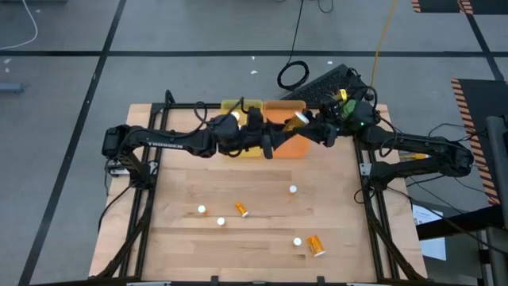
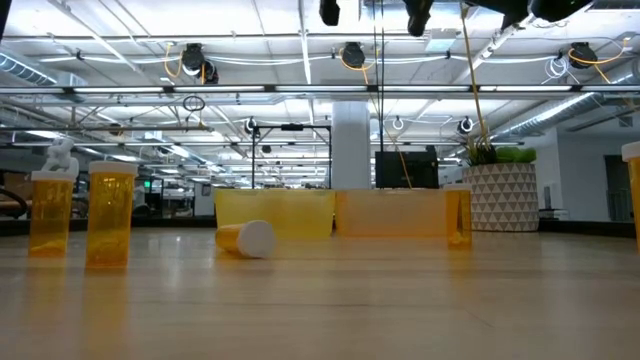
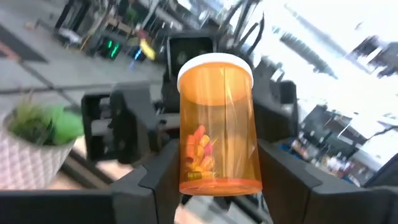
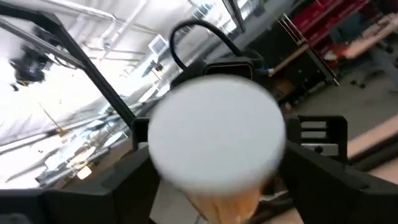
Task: Pick and place medicine bottles into bin by pill shape (circle, oval)
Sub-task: Put the large orange capsule bottle into the yellow bin
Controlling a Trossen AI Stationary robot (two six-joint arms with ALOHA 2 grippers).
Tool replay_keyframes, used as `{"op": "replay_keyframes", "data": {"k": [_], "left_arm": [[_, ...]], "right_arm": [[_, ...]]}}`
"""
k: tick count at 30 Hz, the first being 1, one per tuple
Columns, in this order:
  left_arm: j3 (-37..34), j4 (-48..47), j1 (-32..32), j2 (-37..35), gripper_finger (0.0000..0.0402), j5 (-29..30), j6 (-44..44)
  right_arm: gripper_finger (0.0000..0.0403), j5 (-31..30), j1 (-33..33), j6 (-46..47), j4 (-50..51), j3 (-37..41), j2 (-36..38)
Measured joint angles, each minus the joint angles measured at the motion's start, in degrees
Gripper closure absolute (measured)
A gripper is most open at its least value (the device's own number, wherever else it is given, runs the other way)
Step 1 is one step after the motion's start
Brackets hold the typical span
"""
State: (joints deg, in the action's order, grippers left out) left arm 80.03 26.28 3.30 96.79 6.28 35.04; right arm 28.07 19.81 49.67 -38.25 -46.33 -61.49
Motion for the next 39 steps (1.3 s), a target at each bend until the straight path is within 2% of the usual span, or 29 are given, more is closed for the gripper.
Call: {"op": "replay_keyframes", "data": {"k": [4, 8, 15, 23, 32, 39], "left_arm": [[0.00, 3.47, 0.18, -0.09, 0.0214, 2.93, -0.48], [0.00, 5.71, 0.16, -0.09, 0.0204, 5.66, -1.59], [0.02, 5.56, -0.02, -0.09, 0.0217, 8.22, -2.40], [0.02, 5.32, -0.04, -0.09, 0.0207, 8.96, -3.29], [0.02, 4.87, -0.02, -0.09, 0.0214, 9.05, -3.40], [0.07, 4.88, 0.01, -0.09, 0.0205, 9.02, -3.40]], "right_arm": [[0.0062, -0.88, -0.02, 1.29, -1.13, 0.12, -0.07], [0.0057, -3.07, -0.02, 0.38, -1.46, 0.13, -0.05], [0.0097, -9.90, 0.04, -0.87, -3.51, 0.11, -0.05], [0.0138, -10.35, 0.04, -0.94, -3.48, 0.11, -0.36], [0.0184, -12.67, 0.04, -0.98, -3.96, 0.11, -0.31], [0.0203, -13.07, 0.04, -1.05, -4.81, 0.11, -0.33]]}}
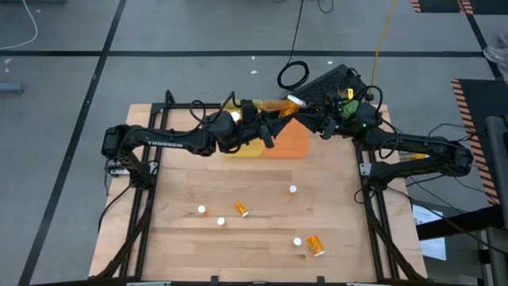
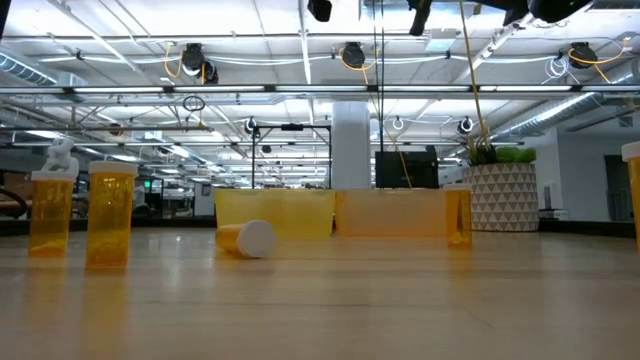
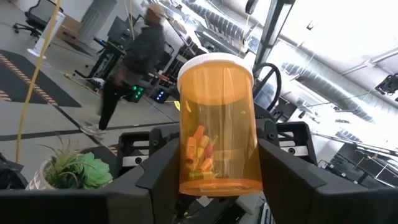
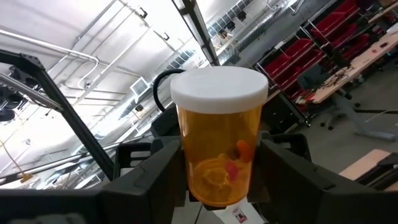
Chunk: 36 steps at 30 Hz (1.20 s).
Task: Pick and place medicine bottles into bin by pill shape (circle, oval)
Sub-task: Put the large orange capsule bottle into the yellow bin
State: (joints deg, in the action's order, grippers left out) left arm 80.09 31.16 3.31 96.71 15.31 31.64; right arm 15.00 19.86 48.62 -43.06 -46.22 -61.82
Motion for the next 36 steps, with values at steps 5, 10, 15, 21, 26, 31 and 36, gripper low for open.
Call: {"op": "replay_keyframes", "data": {"k": [5, 10, 15, 21, 26, 31, 36], "left_arm": [[0.07, 0.08, -0.02, 0.00, 0.0214, -0.64, 0.11], [0.07, -0.14, -0.02, 0.00, 0.0207, -0.76, 0.35], [0.07, -0.20, -0.02, 0.00, 0.0206, -0.80, 0.42], [0.07, -0.25, -0.02, 0.00, 0.0211, -0.78, 0.53], [0.04, -1.03, -0.04, 0.03, 0.0177, -0.69, 0.44], [-0.02, -3.44, -0.07, 0.11, 0.0121, -0.67, 2.27], [-0.03, -7.43, 0.12, -0.18, 0.0068, -5.75, 4.83]], "right_arm": [[0.0203, 0.00, 0.00, -0.03, -1.34, 0.02, 0.00], [0.0209, 0.02, 0.02, 0.19, -1.68, 0.02, 0.00], [0.0223, 0.00, 0.02, 0.04, -1.71, 0.02, 0.00], [0.0228, 0.00, 0.03, -0.02, -1.41, 0.02, 0.00], [0.0228, 0.00, 0.04, -0.31, -1.39, 0.00, 0.02], [0.0228, 0.00, 0.04, -0.31, -1.48, -0.02, 0.04], [0.0229, 0.06, 0.07, -1.48, -1.46, -0.02, 0.07]]}}
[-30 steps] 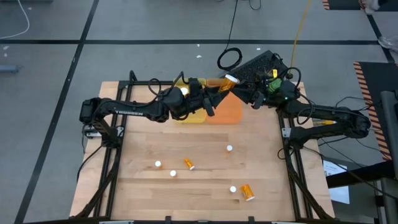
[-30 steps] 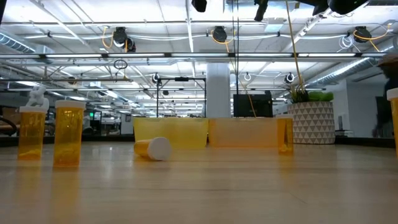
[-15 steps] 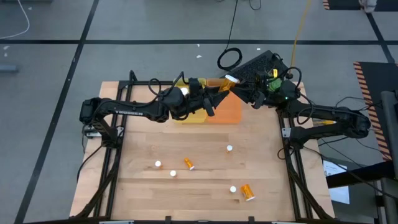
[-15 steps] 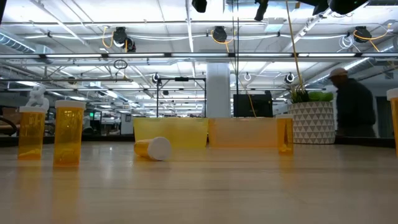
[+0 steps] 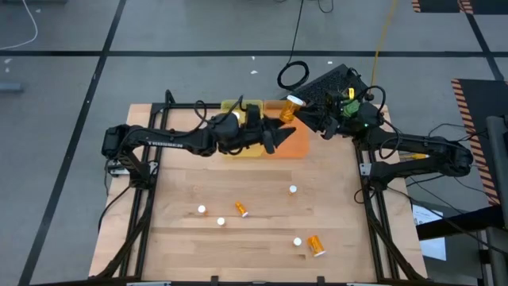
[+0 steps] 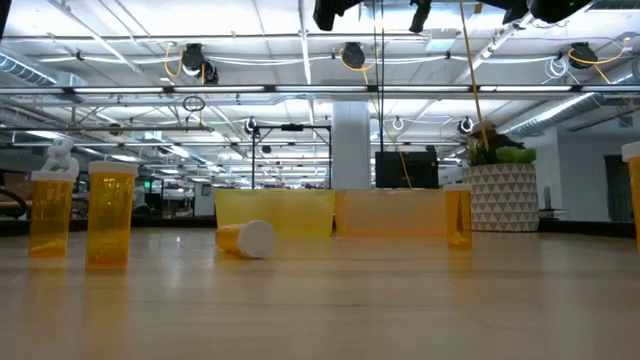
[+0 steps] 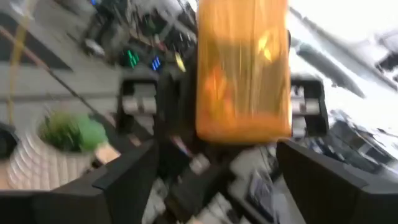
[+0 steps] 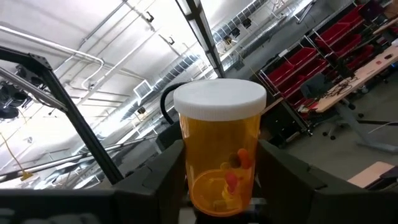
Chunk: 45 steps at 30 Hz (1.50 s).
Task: Pick and place medicine bottles into bin by pill shape (circle, oval)
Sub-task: Put the large orange capsule bottle into the yellow bin
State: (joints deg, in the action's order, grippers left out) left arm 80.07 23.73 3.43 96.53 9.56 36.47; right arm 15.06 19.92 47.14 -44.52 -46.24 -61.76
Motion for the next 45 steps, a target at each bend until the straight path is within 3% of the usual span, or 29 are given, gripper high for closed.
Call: {"op": "replay_keyframes", "data": {"k": [7, 14, 18, 25, 34, 45], "left_arm": [[-0.11, -18.74, 0.77, -7.15, 0.0046, -9.95, 4.61], [0.04, -29.70, 3.12, -17.74, 0.0068, -10.57, 4.64], [6.44, -40.60, 4.81, -18.89, 0.0094, -9.72, 1.29], [28.12, -56.46, 6.60, -9.48, 0.0114, -9.70, -7.55], [54.53, -72.81, 7.19, 7.80, 0.0041, -13.47, -17.16], [53.75, -71.94, 7.91, 10.94, 0.0047, -15.92, -19.78]], "right_arm": [[0.0229, 6.45, 2.81, -0.02, 0.14, -0.02, 0.17], [0.0229, 12.30, 4.13, -4.48, 1.65, -0.04, 0.15], [0.0229, 13.92, 4.00, -9.22, 4.30, -0.07, 0.13], [0.0229, 14.39, 3.55, -14.93, 7.92, -0.07, 0.00], [0.0229, 13.67, 3.58, -18.86, 9.85, -0.04, -0.02], [0.0229, 13.57, 3.58, -21.69, 11.81, -0.04, -0.02]]}}
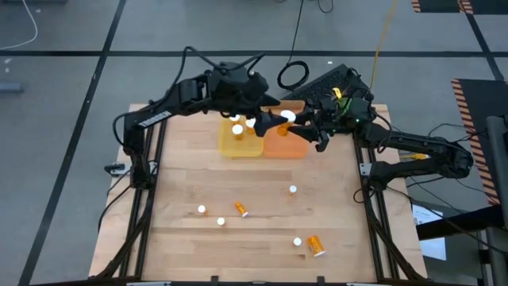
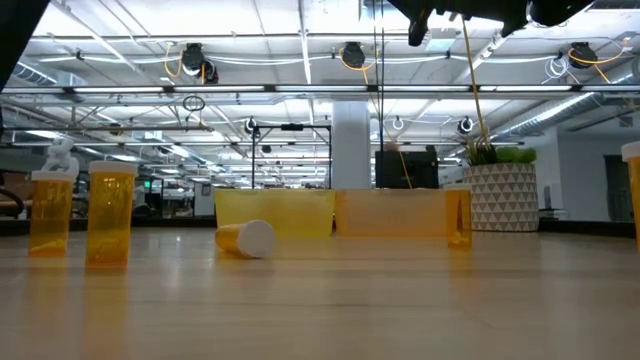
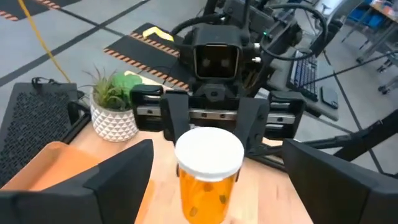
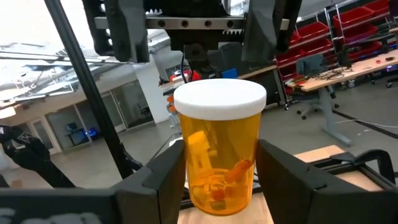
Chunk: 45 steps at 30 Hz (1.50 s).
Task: Pick and place medicine bottles into bin by pill shape (circle, oval)
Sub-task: Put the large orange capsule bottle into the yellow bin
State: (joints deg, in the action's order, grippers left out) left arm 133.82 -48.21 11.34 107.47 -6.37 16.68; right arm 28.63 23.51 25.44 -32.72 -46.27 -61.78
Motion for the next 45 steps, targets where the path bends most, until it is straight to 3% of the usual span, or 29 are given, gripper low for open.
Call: {"op": "replay_keyframes", "data": {"k": [5, 17, 29, 33, 41, 45], "left_arm": [[0.13, -1.28, 0.30, 1.16, 0.0048, -2.62, -0.08], [-0.04, 1.38, 0.09, 4.51, 0.0051, -2.80, -0.24], [-0.02, 1.32, -0.33, 4.45, 0.0168, -2.51, 0.25], [-0.02, 1.27, -0.41, 4.45, 0.0189, -2.52, 0.36], [-0.02, 1.25, -0.46, 4.45, 0.0164, -2.50, 0.27], [-0.02, 1.13, -0.46, 4.45, 0.0170, -2.49, 0.18]], "right_arm": [[0.0229, -0.01, 0.00, -1.14, 1.67, 0.01, 0.00], [0.0229, 0.06, 0.00, -1.82, 2.18, 0.04, 0.00], [0.0229, 0.19, 0.00, -1.92, 1.69, 0.04, 0.00], [0.0229, 0.17, 0.00, -1.74, 1.69, 0.04, 0.00], [0.0228, 0.22, 0.00, -0.22, 1.73, 0.04, 0.00], [0.0201, 0.12, 0.00, 0.00, 3.33, 0.01, 0.18]]}}
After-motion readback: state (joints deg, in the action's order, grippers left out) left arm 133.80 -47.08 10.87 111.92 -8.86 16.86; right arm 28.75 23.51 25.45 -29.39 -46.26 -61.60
